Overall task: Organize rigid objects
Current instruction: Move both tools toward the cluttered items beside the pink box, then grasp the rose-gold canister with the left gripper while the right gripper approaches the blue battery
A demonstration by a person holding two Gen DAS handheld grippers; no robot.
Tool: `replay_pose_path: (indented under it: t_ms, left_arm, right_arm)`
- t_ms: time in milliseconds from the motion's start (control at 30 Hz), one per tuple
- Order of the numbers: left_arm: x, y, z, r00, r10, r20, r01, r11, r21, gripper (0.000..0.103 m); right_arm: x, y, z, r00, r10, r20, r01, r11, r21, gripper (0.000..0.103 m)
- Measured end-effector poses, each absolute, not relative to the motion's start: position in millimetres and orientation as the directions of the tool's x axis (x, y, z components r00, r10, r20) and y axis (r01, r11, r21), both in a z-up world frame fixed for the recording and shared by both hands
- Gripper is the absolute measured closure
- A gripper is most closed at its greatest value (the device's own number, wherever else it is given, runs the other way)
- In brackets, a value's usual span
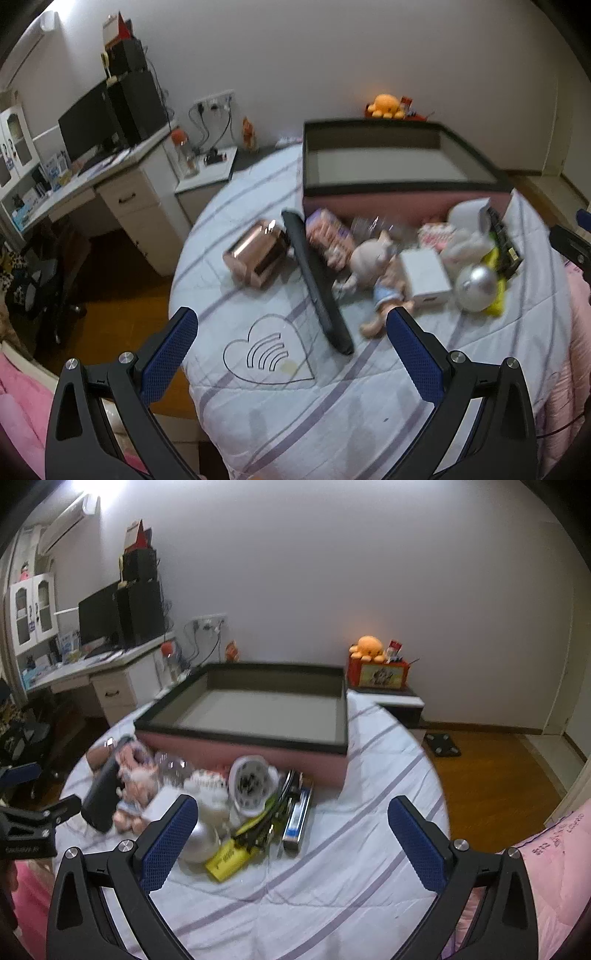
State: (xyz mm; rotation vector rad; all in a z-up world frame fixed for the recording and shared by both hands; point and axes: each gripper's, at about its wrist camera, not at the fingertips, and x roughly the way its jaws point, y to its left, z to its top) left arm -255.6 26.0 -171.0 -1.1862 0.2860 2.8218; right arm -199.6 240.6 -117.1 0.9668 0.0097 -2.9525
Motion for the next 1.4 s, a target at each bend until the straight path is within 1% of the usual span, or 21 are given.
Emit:
replay_pose_path:
  t_ms: [133, 233, 267, 300, 367, 467, 567, 600, 767, 933, 1067, 1167, 1233, 1400]
  left_arm:
    - [-261.7, 21.8, -179.1, -0.676, -0.005, -0.737, -0.133, -0.983, 0.128, 0.000]
    - [-263.7, 21.7, -180.9, -0.665, 0.053, -0.745, -0.158, -0.985, 0.071, 0.000]
    - [-264.1, 21.5, -181.3, -0.661, 0.080, -0.746, -0.171, -0.984, 0.046, 0.000]
    - [-264.9, 21.8, -181.6, -0.658, 0.095, -0.747, -0.181, -0.983, 0.033, 0.000]
    - [-267.1, 19.8, -182.6, -0.652, 0.120, -0.749, -0.191, -0.982, 0.008, 0.000]
    - [-270.1, 9.2, -183.3, -0.645, 0.119, -0.755, -0.175, -0.985, -0.006, 0.000]
    - [-275.0, -6.8, -183.7, -0.642, 0.111, -0.759, -0.138, -0.990, -0.028, 0.000]
    - [-276.5, -12.8, -183.9, -0.643, 0.098, -0.759, -0.123, -0.992, -0.024, 0.000]
    - [-282.3, -32.5, -182.4, -0.649, 0.077, -0.757, -0.097, -0.995, -0.017, 0.000]
    - [-292.4, -32.4, -185.2, -0.649, 0.104, -0.754, -0.140, -0.990, -0.016, 0.000]
    - [-307.1, -36.4, -185.4, -0.657, 0.052, -0.752, -0.123, -0.992, 0.039, 0.000]
    - [-318.5, -42.7, -185.1, -0.656, 0.067, -0.752, -0.143, -0.989, 0.036, 0.000]
    - [-325.8, -42.1, -188.3, -0.651, 0.085, -0.754, -0.171, -0.985, 0.037, 0.000]
    - [-349.8, -37.4, -209.2, -0.602, 0.105, -0.792, -0.227, -0.973, 0.043, 0.000]
  right_arm:
    - [-203.4, 243.2, -135.5, -0.779, -0.048, -0.626, 0.047, -0.999, 0.018, 0.000]
    - [-206.1, 245.0, -143.9, -0.765, -0.057, -0.641, 0.048, -0.998, 0.032, 0.001]
    - [-207.4, 245.3, -146.4, -0.760, -0.061, -0.647, 0.050, -0.998, 0.036, 0.002]
    - [-208.9, 245.6, -148.8, -0.757, -0.068, -0.650, 0.054, -0.998, 0.041, 0.007]
    - [-211.3, 244.9, -154.0, -0.745, -0.084, -0.662, 0.066, -0.996, 0.053, 0.009]
    - [-214.0, 243.7, -160.9, -0.732, -0.100, -0.674, 0.080, -0.995, 0.061, 0.011]
    - [-216.6, 244.5, -165.5, -0.718, -0.115, -0.687, 0.088, -0.993, 0.074, 0.018]
    - [-217.8, 244.8, -166.6, -0.714, -0.118, -0.690, 0.089, -0.993, 0.078, 0.020]
    - [-221.9, 244.5, -168.9, -0.707, -0.128, -0.695, 0.091, -0.992, 0.090, 0.023]
    - [-227.0, 241.7, -174.2, -0.691, -0.127, -0.711, 0.092, -0.992, 0.087, 0.028]
    - [-230.0, 239.5, -176.0, -0.685, -0.120, -0.718, 0.090, -0.993, 0.080, 0.028]
    - [-232.8, 239.1, -175.8, -0.684, -0.111, -0.721, 0.086, -0.994, 0.072, 0.029]
    - [-235.2, 238.6, -176.3, -0.684, -0.099, -0.723, 0.078, -0.995, 0.062, 0.033]
    - [-242.1, 238.1, -179.1, -0.673, -0.093, -0.734, 0.070, -0.996, 0.062, 0.033]
